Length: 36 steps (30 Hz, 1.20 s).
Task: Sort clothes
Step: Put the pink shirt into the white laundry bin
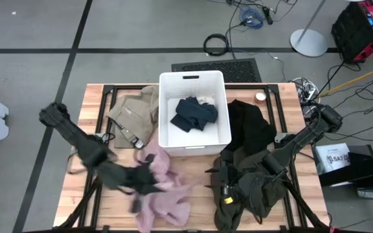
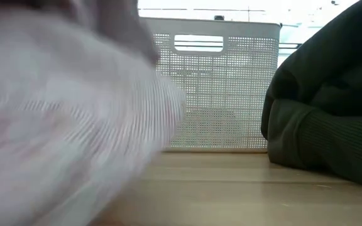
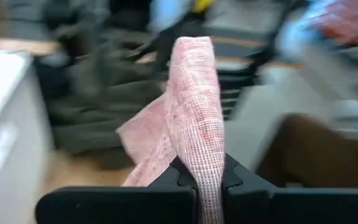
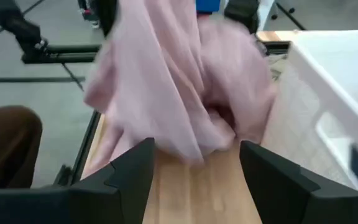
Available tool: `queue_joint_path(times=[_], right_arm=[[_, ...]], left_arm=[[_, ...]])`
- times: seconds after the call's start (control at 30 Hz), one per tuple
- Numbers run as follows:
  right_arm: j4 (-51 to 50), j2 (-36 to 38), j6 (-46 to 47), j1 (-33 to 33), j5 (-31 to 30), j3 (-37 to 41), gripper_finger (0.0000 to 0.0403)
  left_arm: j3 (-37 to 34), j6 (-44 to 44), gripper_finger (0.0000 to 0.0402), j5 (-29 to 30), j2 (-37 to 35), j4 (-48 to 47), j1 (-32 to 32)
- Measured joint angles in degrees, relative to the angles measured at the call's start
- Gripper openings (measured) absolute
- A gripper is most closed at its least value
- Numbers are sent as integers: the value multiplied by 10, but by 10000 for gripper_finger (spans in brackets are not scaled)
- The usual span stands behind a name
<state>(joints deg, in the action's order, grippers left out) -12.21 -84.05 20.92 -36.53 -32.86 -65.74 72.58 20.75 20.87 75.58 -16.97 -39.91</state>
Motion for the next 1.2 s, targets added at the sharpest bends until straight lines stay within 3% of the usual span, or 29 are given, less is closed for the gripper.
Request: queue_joint_path(times=[0.2,0.3,0.47,0.6,0.9,1.13,1.2], right_arm=[[74,-61,-39,20,2,8,221],[151,-107,-86,39,21,8,220],[327,-196,-187,73,123,8,220],[420,-261,-218,87,167,8,220],[386,-366,-335,91,160,-46,219],[211,-399,-343,95,134,-134,219],[207,-405,-329,96,133,-147,219]], left_arm=[[1,61,7,-80,-100,-14,-78],[1,98,10,-46,-133,-40,-118],[1,104,11,50,-157,-58,-162],[1,104,12,71,-154,-65,-168],[1,117,13,64,-153,-66,-169],[1,120,13,57,-153,-67,-169],[1,119,13,56,-153,-67,-169]])
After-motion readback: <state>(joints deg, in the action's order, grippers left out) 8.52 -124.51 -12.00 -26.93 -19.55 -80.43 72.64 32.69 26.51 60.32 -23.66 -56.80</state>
